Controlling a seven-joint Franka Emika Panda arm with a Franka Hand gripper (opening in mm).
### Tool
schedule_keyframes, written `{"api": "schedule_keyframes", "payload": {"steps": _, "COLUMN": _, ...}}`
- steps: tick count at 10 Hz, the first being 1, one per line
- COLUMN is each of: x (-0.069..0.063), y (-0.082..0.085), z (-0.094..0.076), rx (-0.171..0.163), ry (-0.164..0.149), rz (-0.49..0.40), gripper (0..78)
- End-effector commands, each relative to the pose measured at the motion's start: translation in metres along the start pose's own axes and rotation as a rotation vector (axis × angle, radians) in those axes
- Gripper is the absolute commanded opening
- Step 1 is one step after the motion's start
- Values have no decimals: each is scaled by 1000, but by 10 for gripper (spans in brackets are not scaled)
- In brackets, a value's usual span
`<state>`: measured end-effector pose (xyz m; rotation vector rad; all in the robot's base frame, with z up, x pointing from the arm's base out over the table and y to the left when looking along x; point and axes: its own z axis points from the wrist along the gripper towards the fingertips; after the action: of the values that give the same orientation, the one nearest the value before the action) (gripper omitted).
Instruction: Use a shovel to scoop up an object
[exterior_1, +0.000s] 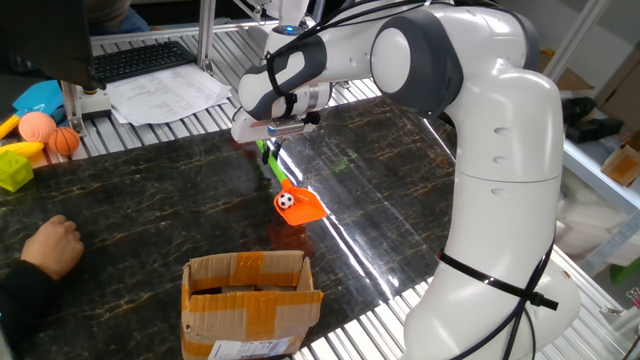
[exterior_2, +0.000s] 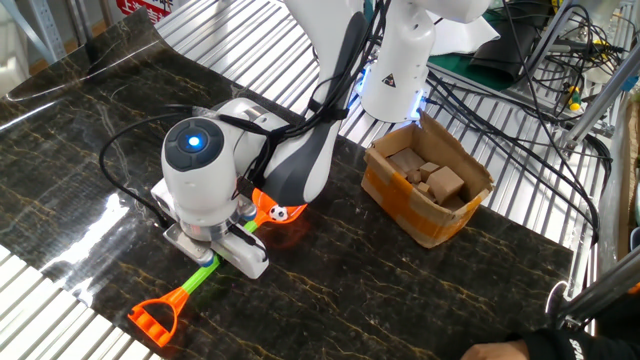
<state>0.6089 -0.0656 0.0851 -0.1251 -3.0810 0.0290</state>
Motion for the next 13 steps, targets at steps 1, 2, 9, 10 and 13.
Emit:
{"api": "schedule_keyframes", "payload": {"steps": 1, "x": -1, "y": 0, "z": -1, "rx": 2, "ry": -4, "rz": -11, "gripper": 774}}
{"api": "schedule_keyframes", "payload": {"steps": 2, "x": -1, "y": 0, "z": -1, "rx": 2, "ry": -4, "rz": -11, "gripper": 774}}
{"api": "schedule_keyframes", "payload": {"steps": 9, "x": -1, "y": 0, "z": -1, "rx": 2, "ry": -4, "rz": -11, "gripper": 774}}
{"api": "schedule_keyframes", "payload": {"steps": 10, "x": -1, "y": 0, "z": -1, "rx": 2, "ry": -4, "rz": -11, "gripper": 774}}
{"api": "schedule_keyframes", "payload": {"steps": 13, "x": 14, "y": -4, "z": -40, "rx": -9, "ry": -23, "rz": 8, "gripper": 774}}
